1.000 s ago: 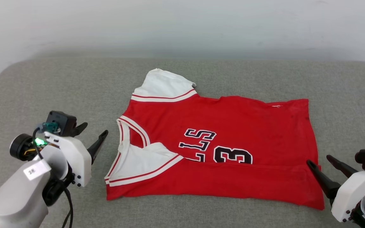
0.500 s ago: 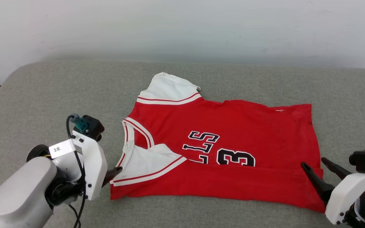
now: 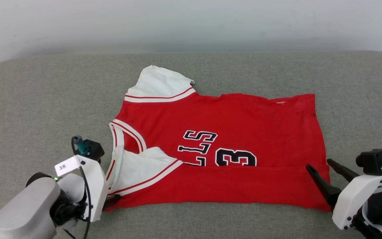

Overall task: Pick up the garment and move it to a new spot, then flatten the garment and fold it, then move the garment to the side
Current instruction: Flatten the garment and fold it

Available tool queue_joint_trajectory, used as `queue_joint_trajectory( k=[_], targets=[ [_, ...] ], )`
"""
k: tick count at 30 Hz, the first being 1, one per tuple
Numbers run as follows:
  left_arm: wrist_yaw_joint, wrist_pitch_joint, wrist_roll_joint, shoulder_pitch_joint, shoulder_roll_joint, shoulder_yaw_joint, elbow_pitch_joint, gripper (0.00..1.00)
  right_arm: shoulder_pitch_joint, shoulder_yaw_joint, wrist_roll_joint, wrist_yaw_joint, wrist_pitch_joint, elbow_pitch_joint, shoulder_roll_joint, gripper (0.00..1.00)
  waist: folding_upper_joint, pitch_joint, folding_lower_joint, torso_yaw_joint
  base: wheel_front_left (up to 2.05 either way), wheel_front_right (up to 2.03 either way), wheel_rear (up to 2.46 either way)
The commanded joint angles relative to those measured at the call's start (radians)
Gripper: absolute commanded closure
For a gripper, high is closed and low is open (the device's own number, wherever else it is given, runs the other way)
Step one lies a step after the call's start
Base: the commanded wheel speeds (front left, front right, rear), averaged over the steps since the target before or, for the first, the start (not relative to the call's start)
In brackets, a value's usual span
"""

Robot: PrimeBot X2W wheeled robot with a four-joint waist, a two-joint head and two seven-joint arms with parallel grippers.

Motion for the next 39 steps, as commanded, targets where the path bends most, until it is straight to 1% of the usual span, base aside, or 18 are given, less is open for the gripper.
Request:
queue_joint_trajectory(
  k=[1, 4, 7, 8, 9, 11, 15, 19, 23, 25, 30, 34, 39],
  targets=[
    [-0.001, -0.004, -0.007, 0.02, -0.01, -0.008, 0.025, 0.0, -0.013, 0.004, 0.002, -0.001, -0.003, 0.003, 0.006, 0.0, 0.0, 0.013, 0.0, -0.011, 0.0, 0.0, 0.0],
    [-0.005, -0.008, -0.02, 0.046, -0.028, -0.021, 0.074, 0.0, -0.024, 0.009, 0.006, -0.001, -0.005, 0.008, 0.003, 0.0, 0.0, 0.02, 0.0, -0.019, 0.0, 0.0, 0.0],
    [-0.01, -0.022, -0.037, 0.061, -0.043, -0.03, 0.095, 0.0, -0.029, 0.001, 0.01, -0.001, -0.007, 0.013, -0.006, 0.0, 0.0, 0.02, 0.0, -0.022, 0.0, 0.0, 0.0],
    [-0.011, -0.037, -0.031, 0.059, -0.044, -0.036, 0.092, 0.6, -0.031, -0.003, 0.011, -0.001, -0.006, 0.012, -0.01, 0.0, 0.0, 0.019, 0.0, -0.022, 0.0, 0.0, 0.0],
    [-0.012, -0.053, -0.033, 0.056, -0.046, -0.036, 0.092, 1.0, -0.034, -0.006, 0.011, -0.001, -0.004, 0.012, -0.013, 0.0, 0.0, 0.016, 0.0, -0.021, 0.0, 0.0, 0.0],
    [-0.014, -0.073, -0.037, 0.05, -0.047, -0.038, 0.092, 1.0, -0.043, -0.011, 0.007, -0.001, 0.0, 0.01, -0.024, 0.0, 0.0, 0.007, 0.0, -0.018, 0.0, 0.0, 0.0],
    [-0.015, -0.113, -0.02, 0.03, -0.027, -0.04, 0.079, 1.0, -0.054, -0.02, 0.005, -0.001, 0.014, 0.003, -0.049, 0.0, 0.0, -0.009, 0.0, -0.012, 0.0, 0.0, 0.0],
    [-0.016, -0.176, 0.001, 0.016, -0.007, -0.039, 0.043, 1.0, -0.077, -0.023, 0.002, -0.001, 0.077, -0.016, -0.101, 0.0, 0.0, -0.031, 0.0, -0.005, 0.0, 0.0, 0.0],
    [-0.016, -0.229, 0.019, 0.025, 0.006, -0.042, 0.009, 1.0, -0.098, -0.014, 0.029, -0.001, 0.184, -0.039, -0.16, 0.0, 0.0, -0.045, 0.0, 0.004, 0.0, 0.0, 0.0],
    [-0.016, -0.244, 0.026, 0.027, 0.013, -0.045, -0.012, 1.0, -0.107, 0.001, 0.043, -0.001, 0.25, -0.05, -0.194, 0.0, 0.0, -0.048, 0.0, 0.009, 0.0, 0.0, 0.0],
    [-0.009, -0.26, 0.039, 0.026, 0.024, -0.047, -0.063, 1.0, -0.112, 0.053, 0.108, -0.001, 0.422, -0.061, -0.249, 0.0, 0.0, -0.048, 0.0, 0.024, 0.0, 0.0, 0.0],
    [0.001, -0.263, 0.049, 0.015, 0.02, -0.05, -0.099, 1.0, -0.101, 0.095, 0.139, -0.001, 0.503, -0.049, -0.26, 0.0, 0.0, -0.037, 0.0, 0.04, 0.0, 0.0, 0.0],
    [0.008, -0.265, 0.064, -0.001, 0.015, -0.053, -0.126, 1.0, -0.107, 0.137, 0.126, -0.001, 0.518, 0.011, -0.226, 0.0, 0.0, -0.013, 0.0, 0.054, 0.0, 0.0, 0.0]
  ],
)
